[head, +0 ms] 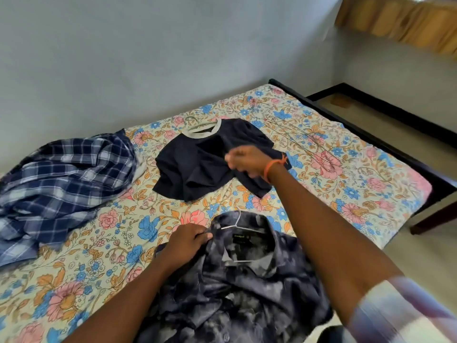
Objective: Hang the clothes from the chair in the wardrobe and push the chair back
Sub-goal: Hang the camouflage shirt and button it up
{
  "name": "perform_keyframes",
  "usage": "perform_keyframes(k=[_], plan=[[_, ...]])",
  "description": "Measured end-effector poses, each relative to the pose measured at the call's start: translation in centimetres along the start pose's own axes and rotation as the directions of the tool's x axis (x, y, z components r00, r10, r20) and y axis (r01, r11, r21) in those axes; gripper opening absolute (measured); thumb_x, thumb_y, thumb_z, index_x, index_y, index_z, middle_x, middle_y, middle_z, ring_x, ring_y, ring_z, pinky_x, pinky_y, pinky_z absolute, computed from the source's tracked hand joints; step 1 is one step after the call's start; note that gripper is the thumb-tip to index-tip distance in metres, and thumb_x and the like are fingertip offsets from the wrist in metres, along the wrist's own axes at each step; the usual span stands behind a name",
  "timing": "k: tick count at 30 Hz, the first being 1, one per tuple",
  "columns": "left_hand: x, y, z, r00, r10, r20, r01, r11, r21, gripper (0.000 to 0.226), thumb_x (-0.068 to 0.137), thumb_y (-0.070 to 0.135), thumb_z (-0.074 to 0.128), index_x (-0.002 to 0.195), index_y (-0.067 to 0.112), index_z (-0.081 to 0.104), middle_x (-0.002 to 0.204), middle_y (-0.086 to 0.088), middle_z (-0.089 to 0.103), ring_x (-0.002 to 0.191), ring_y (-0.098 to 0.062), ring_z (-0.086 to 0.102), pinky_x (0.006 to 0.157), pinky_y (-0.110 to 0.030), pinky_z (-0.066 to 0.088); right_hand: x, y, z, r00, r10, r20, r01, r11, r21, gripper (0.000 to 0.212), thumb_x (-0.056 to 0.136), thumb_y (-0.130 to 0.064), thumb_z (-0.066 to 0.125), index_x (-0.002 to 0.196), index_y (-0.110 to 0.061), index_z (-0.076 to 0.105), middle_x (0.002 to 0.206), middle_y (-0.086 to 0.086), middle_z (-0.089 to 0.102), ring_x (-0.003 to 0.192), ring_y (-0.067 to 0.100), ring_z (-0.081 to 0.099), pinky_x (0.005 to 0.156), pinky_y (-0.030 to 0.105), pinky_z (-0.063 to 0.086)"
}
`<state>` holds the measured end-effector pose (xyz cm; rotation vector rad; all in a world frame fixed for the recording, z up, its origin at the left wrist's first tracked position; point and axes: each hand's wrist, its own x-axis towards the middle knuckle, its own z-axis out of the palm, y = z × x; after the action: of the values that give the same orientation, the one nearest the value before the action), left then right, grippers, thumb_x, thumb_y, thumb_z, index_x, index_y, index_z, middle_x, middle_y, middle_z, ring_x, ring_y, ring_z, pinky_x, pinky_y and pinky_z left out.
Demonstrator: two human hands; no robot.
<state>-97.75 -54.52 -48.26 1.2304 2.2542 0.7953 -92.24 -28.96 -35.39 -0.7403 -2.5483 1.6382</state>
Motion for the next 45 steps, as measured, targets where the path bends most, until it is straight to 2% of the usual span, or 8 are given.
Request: perform_keyframes(k=[4, 12, 19, 26, 30, 36, 40, 45], plan=[[1.7, 1.2, -0.3, 0.999, -0.034, -0.005, 0.034, 0.999, -0.031, 0.051, 0.097, 0.027, 0.061, 0.052, 0.024, 0.036, 0.053, 0.005, 0.04, 0.055, -0.013, 0.04, 0.06, -0.033, 0.028, -7.3, 8.1, -0.8, 0.89, 0.345, 0.297, -0.098, 0.782, -0.615, 0.058, 0.083, -0.063, 0.065, 0.092, -0.006, 0.066, 0.089, 0.005, 0.062, 0.081, 0.022, 0.057, 0.079, 0.032, 0.046], [9.4, 9.3, -0.4, 0.994, 0.092, -0.052, -0.063, 0.912, 0.406, 0.026, 0.096, 0.043, 0.056, 0.107, 0.022, 0.065, 0.109, -0.01, 0.058, 0.109, -0.032, 0.054, 0.091, -0.041, 0.039, -16.4, 14.9, -5.0, 0.96, 0.261, -0.1, -0.274, 0.949, -0.155, 0.054, 0.093, -0.05, 0.058, 0.061, -0.017, 0.03, 0.057, 0.0, 0.022, 0.046, 0.01, 0.021, 0.049, 0.022, 0.02], [5.1, 11.3, 1.9, 0.912, -0.41, 0.023, 0.406, 0.908, 0.099, 0.115, 0.079, 0.076, 0.057, 0.156, 0.01, 0.004, 0.159, -0.022, 0.013, 0.146, -0.04, 0.018, 0.116, -0.053, 0.025, -15.2, 18.0, -15.7, 0.756, 0.419, -0.503, -0.563, 0.808, -0.174, 0.063, 0.091, -0.061, 0.052, 0.055, -0.016, 0.025, 0.053, 0.004, 0.021, 0.046, 0.018, 0.02, 0.052, 0.032, 0.016], [-2.7, 8.5, 4.0, 0.759, -0.623, 0.188, 0.496, 0.741, 0.453, 0.147, 0.046, 0.102, 0.047, 0.155, 0.013, 0.004, 0.159, -0.018, 0.009, 0.146, -0.041, 0.015, 0.111, -0.059, 0.025, -13.7, 18.6, -16.9, 0.577, 0.416, -0.703, -0.602, 0.798, -0.021, 0.068, 0.08, -0.074, 0.048, 0.057, -0.013, 0.03, 0.053, 0.009, 0.031, 0.047, 0.022, 0.031, 0.05, 0.033, 0.023], [-4.8, 6.4, 4.7, 0.757, -0.65, 0.059, 0.574, 0.706, 0.414, 0.153, 0.045, 0.102, 0.046, 0.155, 0.009, -0.004, 0.158, -0.023, 0.008, 0.145, -0.043, 0.017, 0.11, -0.063, 0.029, -14.2, 20.0, -12.8, 0.592, 0.478, -0.649, -0.656, 0.753, -0.043, 0.09, 0.083, -0.081, 0.038, 0.135, -0.007, 0.044, 0.141, 0.028, 0.041, 0.126, 0.039, 0.047, 0.107, 0.055, 0.03], [-5.2, 5.3, 4.3, 0.86, -0.511, 0.017, 0.442, 0.76, 0.477, 0.093, 0.074, 0.081, 0.057, 0.131, 0.01, 0.04, 0.136, -0.016, 0.044, 0.122, -0.035, 0.049, 0.095, -0.047, 0.049, -19.4, 19.2, -3.1, 0.108, 0.74, -0.664, -0.529, 0.608, 0.591, 0.08, 0.098, -0.054, 0.044, 0.147, 0.007, 0.028, 0.151, 0.031, 0.028, 0.138, 0.045, 0.032, 0.108, 0.047, 0.031], [-6.4, 5.3, 3.7, 0.88, -0.466, 0.09, 0.39, 0.818, 0.422, 0.074, 0.081, 0.069, 0.06, 0.124, 0.01, 0.044, 0.129, -0.015, 0.05, 0.113, -0.033, 0.054, 0.092, -0.045, 0.051, -22.0, 19.1, 3.6, 0.303, 0.807, -0.506, -0.289, 0.584, 0.758, 0.081, 0.082, -0.056, 0.068, 0.131, 0.007, 0.051, 0.128, 0.021, 0.06, 0.111, 0.037, 0.06, 0.084, 0.035, 0.048], [-10.2, 5.6, 3.7, 0.771, -0.618, 0.152, 0.513, 0.745, 0.427, 0.138, 0.052, 0.099, 0.05, 0.156, 0.021, 0.005, 0.16, -0.024, 0.002, 0.144, -0.049, 0.011, 0.113, -0.064, 0.024, -25.3, 17.1, 10.2, 0.677, 0.72, -0.151, -0.342, 0.49, 0.802, 0.07, 0.064, -0.05, 0.088, 0.115, -0.006, 0.067, 0.108, 0.012, 0.072, 0.092, 0.028, 0.068, 0.064, 0.042, 0.06]])
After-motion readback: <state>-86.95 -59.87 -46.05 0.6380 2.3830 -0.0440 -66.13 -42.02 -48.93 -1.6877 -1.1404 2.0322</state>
